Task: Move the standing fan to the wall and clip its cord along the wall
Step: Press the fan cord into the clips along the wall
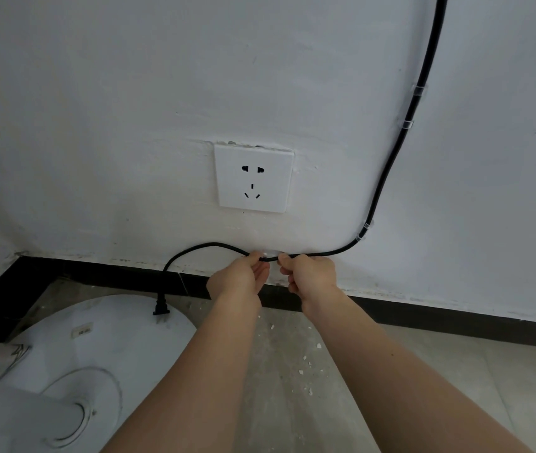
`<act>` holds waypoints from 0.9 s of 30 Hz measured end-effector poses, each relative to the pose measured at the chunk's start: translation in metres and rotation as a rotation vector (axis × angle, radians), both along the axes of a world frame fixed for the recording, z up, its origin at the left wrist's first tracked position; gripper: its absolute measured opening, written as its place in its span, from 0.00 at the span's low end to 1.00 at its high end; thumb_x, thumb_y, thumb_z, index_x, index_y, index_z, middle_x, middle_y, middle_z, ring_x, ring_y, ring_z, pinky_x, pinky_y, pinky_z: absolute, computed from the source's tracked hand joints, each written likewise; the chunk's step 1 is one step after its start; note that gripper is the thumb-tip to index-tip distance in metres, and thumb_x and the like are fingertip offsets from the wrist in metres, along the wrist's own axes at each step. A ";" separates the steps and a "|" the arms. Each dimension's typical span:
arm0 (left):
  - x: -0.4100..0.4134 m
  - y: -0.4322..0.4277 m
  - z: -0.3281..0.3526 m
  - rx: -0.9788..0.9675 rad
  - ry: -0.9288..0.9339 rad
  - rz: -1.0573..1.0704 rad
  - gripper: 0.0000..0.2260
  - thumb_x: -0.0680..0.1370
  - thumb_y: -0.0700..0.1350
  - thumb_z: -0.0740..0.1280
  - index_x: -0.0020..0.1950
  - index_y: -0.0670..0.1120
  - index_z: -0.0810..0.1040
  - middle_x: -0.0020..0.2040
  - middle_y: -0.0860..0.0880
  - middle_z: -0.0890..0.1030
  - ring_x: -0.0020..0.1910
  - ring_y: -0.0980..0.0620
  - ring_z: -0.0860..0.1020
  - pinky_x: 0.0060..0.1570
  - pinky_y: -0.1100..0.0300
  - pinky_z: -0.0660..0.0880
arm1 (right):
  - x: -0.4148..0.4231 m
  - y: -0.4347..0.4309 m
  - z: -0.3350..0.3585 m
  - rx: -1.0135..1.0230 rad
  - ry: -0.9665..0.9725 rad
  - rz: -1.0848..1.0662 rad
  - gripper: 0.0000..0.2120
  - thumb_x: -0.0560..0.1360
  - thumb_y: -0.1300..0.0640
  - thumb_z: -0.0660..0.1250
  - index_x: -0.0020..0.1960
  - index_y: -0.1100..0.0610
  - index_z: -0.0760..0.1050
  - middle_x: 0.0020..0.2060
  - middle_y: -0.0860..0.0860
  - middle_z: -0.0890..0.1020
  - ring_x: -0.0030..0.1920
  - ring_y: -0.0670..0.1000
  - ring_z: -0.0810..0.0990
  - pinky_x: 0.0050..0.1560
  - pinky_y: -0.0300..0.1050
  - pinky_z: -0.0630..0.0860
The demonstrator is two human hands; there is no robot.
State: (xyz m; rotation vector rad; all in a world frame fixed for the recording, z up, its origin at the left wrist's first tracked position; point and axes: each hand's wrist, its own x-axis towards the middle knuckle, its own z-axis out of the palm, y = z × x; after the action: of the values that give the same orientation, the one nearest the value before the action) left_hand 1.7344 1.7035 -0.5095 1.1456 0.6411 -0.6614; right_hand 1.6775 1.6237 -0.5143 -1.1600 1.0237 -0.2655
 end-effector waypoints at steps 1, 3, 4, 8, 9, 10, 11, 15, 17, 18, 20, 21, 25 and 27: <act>0.001 -0.001 0.000 0.002 0.007 -0.004 0.07 0.74 0.37 0.71 0.37 0.40 0.75 0.49 0.39 0.79 0.33 0.52 0.76 0.27 0.64 0.77 | 0.000 0.000 0.000 0.002 -0.002 0.001 0.07 0.74 0.65 0.69 0.37 0.62 0.77 0.31 0.53 0.77 0.29 0.48 0.70 0.29 0.40 0.68; 0.002 -0.003 0.000 0.019 0.004 0.002 0.07 0.74 0.36 0.71 0.38 0.39 0.76 0.50 0.38 0.80 0.33 0.51 0.76 0.31 0.63 0.79 | 0.000 0.000 0.000 -0.002 -0.001 0.001 0.08 0.74 0.65 0.69 0.36 0.62 0.76 0.31 0.53 0.77 0.29 0.48 0.70 0.29 0.40 0.68; 0.002 -0.004 0.000 0.032 0.004 0.002 0.07 0.74 0.36 0.71 0.38 0.38 0.76 0.49 0.38 0.80 0.33 0.51 0.76 0.37 0.62 0.78 | 0.000 0.000 0.000 -0.007 0.000 0.003 0.08 0.74 0.65 0.69 0.36 0.62 0.77 0.31 0.53 0.77 0.29 0.48 0.70 0.29 0.40 0.68; 0.005 -0.006 -0.003 0.101 -0.034 0.004 0.08 0.73 0.37 0.72 0.35 0.40 0.76 0.39 0.42 0.80 0.32 0.52 0.76 0.38 0.60 0.77 | -0.001 0.000 -0.001 -0.017 0.006 0.008 0.05 0.74 0.64 0.69 0.40 0.63 0.78 0.32 0.53 0.78 0.29 0.48 0.71 0.29 0.40 0.68; 0.004 -0.006 -0.003 0.128 -0.056 0.003 0.09 0.72 0.37 0.72 0.34 0.40 0.76 0.36 0.43 0.79 0.32 0.52 0.76 0.38 0.59 0.77 | -0.001 0.000 -0.001 -0.016 0.008 0.008 0.04 0.74 0.64 0.69 0.41 0.63 0.78 0.32 0.53 0.78 0.30 0.48 0.71 0.30 0.40 0.68; 0.004 -0.006 -0.003 0.155 -0.079 0.000 0.09 0.71 0.37 0.73 0.32 0.40 0.76 0.34 0.44 0.79 0.31 0.52 0.76 0.39 0.58 0.78 | -0.001 0.000 0.000 -0.013 0.009 0.009 0.03 0.74 0.64 0.69 0.42 0.63 0.78 0.33 0.53 0.78 0.30 0.48 0.71 0.30 0.40 0.68; 0.003 -0.006 -0.004 0.180 -0.105 -0.006 0.09 0.70 0.36 0.73 0.31 0.40 0.76 0.33 0.44 0.79 0.30 0.52 0.75 0.41 0.56 0.79 | -0.001 0.000 0.000 -0.011 0.009 0.008 0.03 0.74 0.64 0.69 0.42 0.63 0.78 0.33 0.53 0.79 0.30 0.48 0.72 0.30 0.40 0.68; 0.000 -0.006 -0.006 0.281 -0.236 -0.074 0.10 0.68 0.39 0.76 0.31 0.42 0.76 0.33 0.46 0.79 0.33 0.51 0.76 0.42 0.57 0.77 | 0.000 -0.001 0.000 -0.012 0.013 0.006 0.02 0.74 0.65 0.69 0.42 0.62 0.78 0.33 0.54 0.79 0.31 0.48 0.72 0.30 0.41 0.69; -0.001 -0.006 -0.007 0.309 -0.287 -0.078 0.07 0.68 0.39 0.76 0.34 0.42 0.78 0.35 0.46 0.80 0.37 0.50 0.76 0.41 0.59 0.74 | 0.000 -0.001 0.000 -0.011 0.016 0.007 0.02 0.74 0.64 0.69 0.44 0.63 0.79 0.33 0.53 0.79 0.31 0.48 0.72 0.30 0.41 0.69; -0.002 -0.006 -0.007 0.313 -0.304 -0.070 0.06 0.68 0.39 0.76 0.37 0.41 0.80 0.38 0.46 0.81 0.38 0.50 0.77 0.41 0.59 0.73 | 0.001 -0.001 0.000 -0.010 0.015 0.008 0.02 0.74 0.64 0.69 0.44 0.64 0.79 0.33 0.53 0.79 0.31 0.48 0.72 0.30 0.40 0.69; -0.003 -0.006 -0.006 0.327 -0.324 -0.051 0.08 0.68 0.38 0.75 0.45 0.39 0.82 0.43 0.45 0.82 0.41 0.49 0.77 0.42 0.59 0.73 | 0.000 -0.001 0.000 -0.012 0.015 0.013 0.02 0.74 0.64 0.69 0.44 0.64 0.79 0.33 0.53 0.78 0.30 0.48 0.72 0.30 0.40 0.69; -0.004 -0.006 -0.006 0.332 -0.328 -0.046 0.11 0.68 0.38 0.75 0.48 0.38 0.82 0.45 0.44 0.82 0.43 0.49 0.77 0.43 0.59 0.73 | 0.000 -0.001 0.000 -0.010 0.017 0.016 0.02 0.74 0.64 0.68 0.43 0.63 0.79 0.33 0.53 0.78 0.30 0.48 0.71 0.29 0.40 0.68; -0.005 -0.005 -0.006 0.329 -0.342 -0.040 0.13 0.68 0.37 0.76 0.51 0.38 0.81 0.47 0.44 0.82 0.44 0.49 0.77 0.38 0.62 0.72 | -0.007 -0.005 0.002 0.061 0.017 -0.013 0.04 0.71 0.62 0.68 0.41 0.62 0.80 0.31 0.53 0.79 0.29 0.49 0.71 0.31 0.42 0.68; -0.006 -0.005 -0.006 0.323 -0.345 -0.027 0.13 0.67 0.37 0.76 0.50 0.38 0.80 0.46 0.44 0.82 0.42 0.50 0.77 0.33 0.63 0.70 | -0.012 -0.009 0.002 0.065 0.026 -0.049 0.06 0.71 0.60 0.68 0.41 0.62 0.81 0.30 0.52 0.79 0.29 0.49 0.71 0.32 0.42 0.69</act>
State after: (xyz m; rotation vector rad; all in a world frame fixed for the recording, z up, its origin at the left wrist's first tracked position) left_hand 1.7287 1.6987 -0.5153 1.5290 0.4455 -0.3748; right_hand 1.6657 1.6146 -0.5121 -1.0826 1.0768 -0.2547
